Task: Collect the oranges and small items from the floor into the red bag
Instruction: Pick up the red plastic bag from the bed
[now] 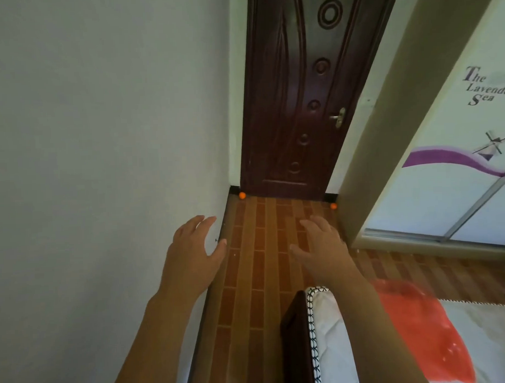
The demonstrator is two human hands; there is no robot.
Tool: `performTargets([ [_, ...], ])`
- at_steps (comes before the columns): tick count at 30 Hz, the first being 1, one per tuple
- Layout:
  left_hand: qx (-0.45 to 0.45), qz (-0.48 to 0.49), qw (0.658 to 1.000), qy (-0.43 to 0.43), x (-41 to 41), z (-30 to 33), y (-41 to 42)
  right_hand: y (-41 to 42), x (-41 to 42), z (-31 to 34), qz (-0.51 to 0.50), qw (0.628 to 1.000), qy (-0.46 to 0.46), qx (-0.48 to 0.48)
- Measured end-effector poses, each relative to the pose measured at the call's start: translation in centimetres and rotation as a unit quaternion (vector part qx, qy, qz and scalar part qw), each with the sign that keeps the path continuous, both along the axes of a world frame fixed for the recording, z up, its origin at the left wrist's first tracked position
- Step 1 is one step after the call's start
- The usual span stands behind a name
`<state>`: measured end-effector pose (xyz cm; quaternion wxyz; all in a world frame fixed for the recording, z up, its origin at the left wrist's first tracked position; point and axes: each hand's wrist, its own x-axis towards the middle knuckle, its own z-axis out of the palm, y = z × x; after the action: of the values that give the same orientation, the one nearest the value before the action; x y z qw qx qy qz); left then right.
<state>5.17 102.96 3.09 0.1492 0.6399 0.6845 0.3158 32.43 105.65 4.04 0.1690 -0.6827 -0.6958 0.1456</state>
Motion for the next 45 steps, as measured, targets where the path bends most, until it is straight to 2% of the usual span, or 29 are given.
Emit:
performTargets([
  [10, 0.009, -0.017, 0.999, 0.029, 6.7, 1.5, 15.6, 15.5, 7.9, -0.8, -0.012, 0.999, 0.035, -0.011],
  [22, 0.030, -0.067, 0.995, 0.063, 11.7, 3.0, 26.7, 23.7, 12.9, -0.4, -0.050, 0.997, 0.059, 0.012],
  [28, 0.022, -0.109, 0.989, 0.093, 14.5, 2.2, 34.9, 28.4, 15.1, 0.4, -0.098, 0.994, 0.047, 0.025],
  [35, -0.002, -0.183, 0.974, 0.134, 17.5, 1.8, 48.0, 37.2, 16.3, 0.8, -0.161, 0.987, 0.007, 0.016],
  [45, -0.012, -0.259, 0.957, 0.133, 20.5, 2.7, 65.4, 50.7, 16.6, 1.4, -0.253, 0.967, 0.003, -0.007],
])
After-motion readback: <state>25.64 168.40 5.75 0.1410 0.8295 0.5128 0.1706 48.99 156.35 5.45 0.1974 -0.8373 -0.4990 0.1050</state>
